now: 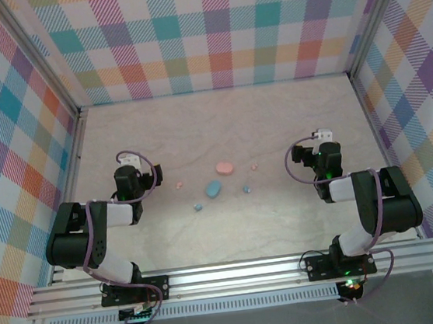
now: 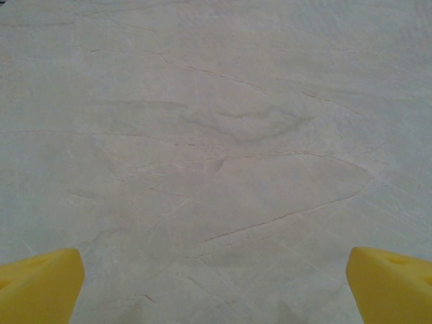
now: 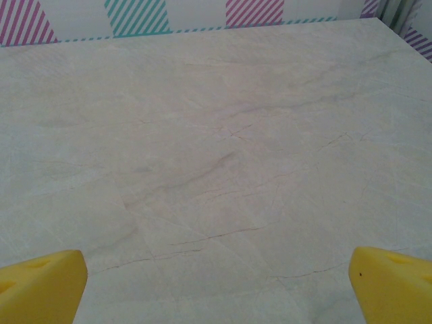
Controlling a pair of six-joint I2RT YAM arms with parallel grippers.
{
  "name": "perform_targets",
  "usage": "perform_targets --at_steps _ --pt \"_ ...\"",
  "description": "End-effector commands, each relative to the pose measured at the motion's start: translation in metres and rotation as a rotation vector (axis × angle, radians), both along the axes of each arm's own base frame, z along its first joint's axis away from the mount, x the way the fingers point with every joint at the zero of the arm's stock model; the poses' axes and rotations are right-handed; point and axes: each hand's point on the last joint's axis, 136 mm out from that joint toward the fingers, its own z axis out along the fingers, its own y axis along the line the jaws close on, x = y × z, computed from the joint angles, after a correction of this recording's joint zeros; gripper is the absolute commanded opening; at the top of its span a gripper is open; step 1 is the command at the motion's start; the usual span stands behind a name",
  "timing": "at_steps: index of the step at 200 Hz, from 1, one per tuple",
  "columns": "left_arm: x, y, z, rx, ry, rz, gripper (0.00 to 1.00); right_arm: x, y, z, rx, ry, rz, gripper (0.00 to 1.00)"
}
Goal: Insert the wireless bluetooth earbuds into the charging case
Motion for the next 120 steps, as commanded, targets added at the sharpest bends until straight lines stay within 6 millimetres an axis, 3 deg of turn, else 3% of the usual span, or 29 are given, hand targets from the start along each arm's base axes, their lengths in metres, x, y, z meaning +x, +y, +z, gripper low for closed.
perform_targets --at_steps 1,24,43,57,86,120 --pt "0.004 0.002 0.010 -0.018 -0.046 0.003 1.00 0.007 0.002 0.009 0.006 -0.028 0.015 1.00" --pt "0.007 -0.003 0.024 -0.016 -0.026 -0.023 1.00 0.007 0.002 0.009 0.006 -0.027 0.016 1.00" --pt "0.002 0.016 0.038 -0.035 0.078 0.114 1.00 0.006 0.002 0.010 0.004 -0.035 0.014 1.00" --pt "-0.002 0.011 0.048 -0.051 0.129 0.092 1.00 0.005 0.003 0.015 0.005 -0.031 0.022 1.00" --pt "-0.014 -0.020 0.070 -0.119 0.123 -0.036 1.00 0.001 0.015 0.035 -0.013 -0.004 0.076 1.00" --pt "-0.036 -0.084 0.076 -0.154 0.190 -0.306 1.00 -0.001 0.015 0.058 0.154 0.141 -0.002 1.00"
